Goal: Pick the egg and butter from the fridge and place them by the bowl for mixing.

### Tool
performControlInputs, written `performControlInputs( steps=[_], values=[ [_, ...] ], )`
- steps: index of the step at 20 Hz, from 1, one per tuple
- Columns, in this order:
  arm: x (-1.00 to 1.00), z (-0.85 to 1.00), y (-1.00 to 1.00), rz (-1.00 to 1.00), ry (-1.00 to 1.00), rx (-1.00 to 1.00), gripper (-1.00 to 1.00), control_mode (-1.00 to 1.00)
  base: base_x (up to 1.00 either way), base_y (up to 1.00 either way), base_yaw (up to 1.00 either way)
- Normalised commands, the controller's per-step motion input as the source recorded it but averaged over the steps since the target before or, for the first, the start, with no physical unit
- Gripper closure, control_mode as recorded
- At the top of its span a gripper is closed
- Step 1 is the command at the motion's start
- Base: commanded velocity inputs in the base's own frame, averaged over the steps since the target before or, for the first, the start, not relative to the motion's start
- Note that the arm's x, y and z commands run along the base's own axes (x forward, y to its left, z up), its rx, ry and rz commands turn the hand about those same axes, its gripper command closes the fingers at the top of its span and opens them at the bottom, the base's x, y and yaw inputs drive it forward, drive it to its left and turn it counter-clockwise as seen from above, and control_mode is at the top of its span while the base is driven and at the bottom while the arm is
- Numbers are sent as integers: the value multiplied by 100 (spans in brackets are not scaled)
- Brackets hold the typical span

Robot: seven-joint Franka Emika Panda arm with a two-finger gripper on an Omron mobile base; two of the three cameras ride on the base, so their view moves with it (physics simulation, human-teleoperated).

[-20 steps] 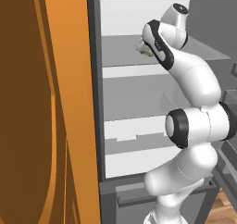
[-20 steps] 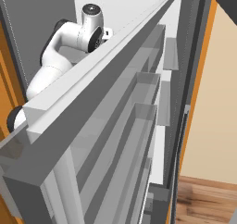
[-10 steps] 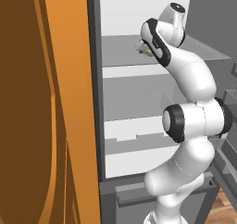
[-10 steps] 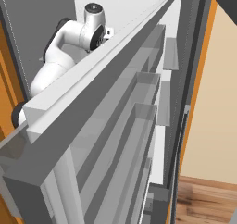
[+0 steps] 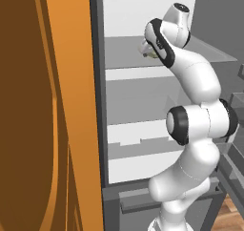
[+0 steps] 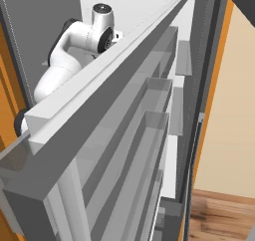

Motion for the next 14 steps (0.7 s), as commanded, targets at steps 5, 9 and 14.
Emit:
performControlInputs(
  steps=[5,9,14],
  values=[
    [0,-13,1,0,5,0,100,-100,0,0,0],
    [2,-13,5,0,5,0,100,-100,0,0,0],
    [0,-10,0,0,5,0,100,-100,0,0,0]
  ],
)
